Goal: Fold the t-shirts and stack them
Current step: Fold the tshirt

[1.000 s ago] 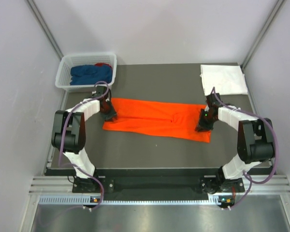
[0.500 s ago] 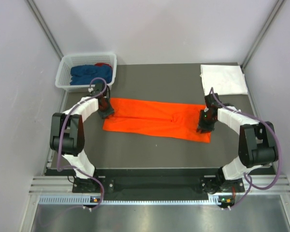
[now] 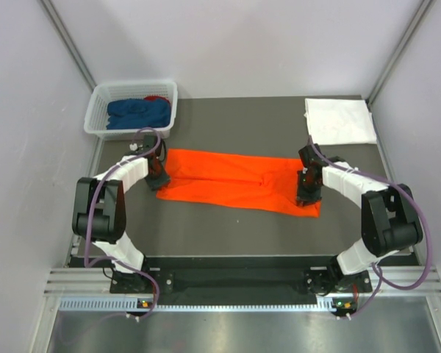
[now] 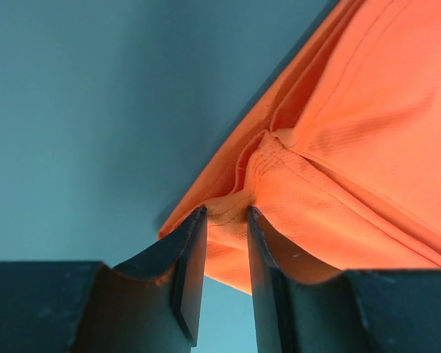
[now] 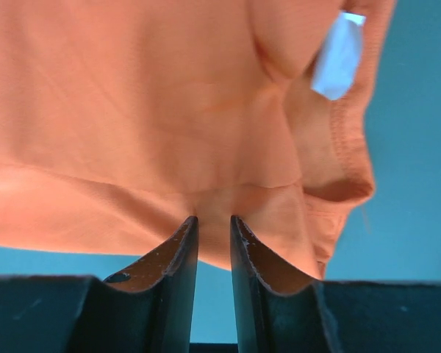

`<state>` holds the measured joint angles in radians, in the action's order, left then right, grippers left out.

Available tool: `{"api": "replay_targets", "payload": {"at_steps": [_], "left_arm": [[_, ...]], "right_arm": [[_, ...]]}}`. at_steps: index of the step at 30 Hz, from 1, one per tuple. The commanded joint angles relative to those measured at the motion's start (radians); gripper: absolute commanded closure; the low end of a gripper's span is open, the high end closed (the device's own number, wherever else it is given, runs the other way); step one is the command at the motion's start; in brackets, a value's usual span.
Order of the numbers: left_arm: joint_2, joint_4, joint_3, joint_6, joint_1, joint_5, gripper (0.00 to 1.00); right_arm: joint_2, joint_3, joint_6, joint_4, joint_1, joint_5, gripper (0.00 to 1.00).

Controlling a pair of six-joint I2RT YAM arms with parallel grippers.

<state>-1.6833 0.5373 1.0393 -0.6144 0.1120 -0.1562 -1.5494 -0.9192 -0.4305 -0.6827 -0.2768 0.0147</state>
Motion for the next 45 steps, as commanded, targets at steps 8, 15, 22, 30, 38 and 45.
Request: {"api": "replay_targets", "payload": {"at_steps": [8, 15, 22, 30, 38, 45], "left_arm": [[-0.021, -0.028, -0.028, -0.025, -0.020, -0.092, 0.65], [0.059, 0.012, -0.044, 0.011, -0.028, -0.068, 0.60], [0.210, 0.073, 0.071, 0.103, -0.037, 0.015, 0.48], [0.199, -0.074, 0.024, 0.215, -0.104, 0.260, 0.45], [0.136, -0.102, 0.007, 0.297, -0.143, 0.339, 0.43], [0.016, -0.077, 0.059, 0.332, -0.150, 0.325, 0.42]], "right_arm": [[-0.008, 0.082, -0.024, 0.028, -0.010, 0.203, 0.77], [0.066, 0.134, -0.043, 0.048, -0.021, 0.228, 0.76], [0.178, 0.051, -0.096, -0.054, -0.019, 0.185, 0.72], [0.124, -0.124, -0.154, -0.026, 0.016, 0.065, 0.65], [0.118, -0.190, -0.096, -0.015, 0.014, -0.009, 0.64], [0.069, -0.181, -0.092, 0.049, 0.073, 0.005, 0.63]]}}
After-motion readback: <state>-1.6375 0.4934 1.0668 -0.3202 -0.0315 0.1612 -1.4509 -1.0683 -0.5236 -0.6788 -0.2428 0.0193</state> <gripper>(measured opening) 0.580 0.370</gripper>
